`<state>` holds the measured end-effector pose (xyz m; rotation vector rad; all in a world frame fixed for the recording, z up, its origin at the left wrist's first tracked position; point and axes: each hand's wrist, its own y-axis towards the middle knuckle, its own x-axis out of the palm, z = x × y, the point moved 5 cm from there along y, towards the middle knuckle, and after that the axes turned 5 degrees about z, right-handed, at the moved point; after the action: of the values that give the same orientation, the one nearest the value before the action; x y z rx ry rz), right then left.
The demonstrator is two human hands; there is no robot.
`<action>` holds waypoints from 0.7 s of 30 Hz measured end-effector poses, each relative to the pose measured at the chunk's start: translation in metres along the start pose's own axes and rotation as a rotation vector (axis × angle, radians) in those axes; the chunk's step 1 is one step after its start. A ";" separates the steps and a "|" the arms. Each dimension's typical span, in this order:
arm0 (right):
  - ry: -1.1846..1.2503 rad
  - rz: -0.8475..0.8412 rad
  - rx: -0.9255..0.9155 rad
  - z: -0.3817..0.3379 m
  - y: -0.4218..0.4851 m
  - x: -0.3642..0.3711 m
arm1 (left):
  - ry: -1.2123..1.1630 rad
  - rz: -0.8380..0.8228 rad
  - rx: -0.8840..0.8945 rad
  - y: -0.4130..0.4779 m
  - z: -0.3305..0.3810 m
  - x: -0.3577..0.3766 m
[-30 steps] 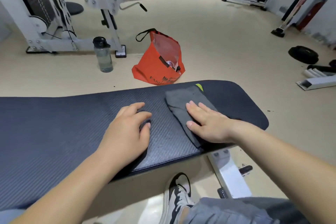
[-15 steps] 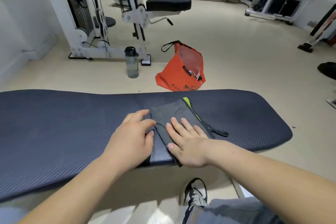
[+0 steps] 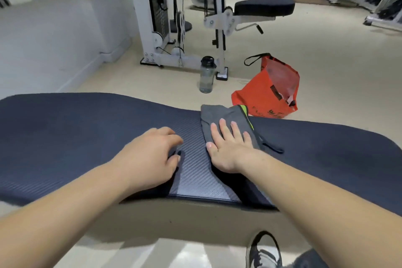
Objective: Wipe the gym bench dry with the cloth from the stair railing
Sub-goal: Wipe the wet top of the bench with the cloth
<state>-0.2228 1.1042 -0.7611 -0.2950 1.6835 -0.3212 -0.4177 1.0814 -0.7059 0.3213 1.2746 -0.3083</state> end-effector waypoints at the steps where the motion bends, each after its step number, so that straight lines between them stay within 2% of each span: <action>1: -0.023 -0.006 -0.068 -0.015 -0.006 0.003 | -0.043 0.032 -0.021 -0.005 -0.004 -0.001; 4: -0.101 -0.049 -0.272 -0.043 -0.018 0.013 | -0.097 0.071 -0.089 -0.014 -0.022 0.001; 6: -0.130 -0.051 -0.327 -0.035 -0.015 0.009 | -0.118 0.093 -0.107 -0.010 -0.031 0.000; 8: -0.128 -0.038 -0.273 -0.016 0.001 -0.003 | -0.125 0.120 -0.113 -0.005 -0.041 -0.003; 12: -0.056 0.060 -0.012 0.019 0.032 -0.020 | -0.114 0.118 -0.120 -0.003 -0.055 -0.003; 14: -0.050 0.061 0.015 0.013 0.031 -0.014 | -0.126 0.135 -0.120 -0.006 -0.060 -0.006; 17: -0.058 0.014 -0.082 -0.020 0.001 0.000 | -0.139 0.141 -0.116 -0.011 -0.066 -0.008; 21: -0.123 -0.090 -0.356 -0.071 -0.059 0.023 | -0.174 0.144 -0.091 -0.012 -0.059 -0.014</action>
<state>-0.2952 1.0443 -0.7507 -0.6426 1.6036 -0.0651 -0.4784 1.0945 -0.7090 0.3005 1.0845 -0.1511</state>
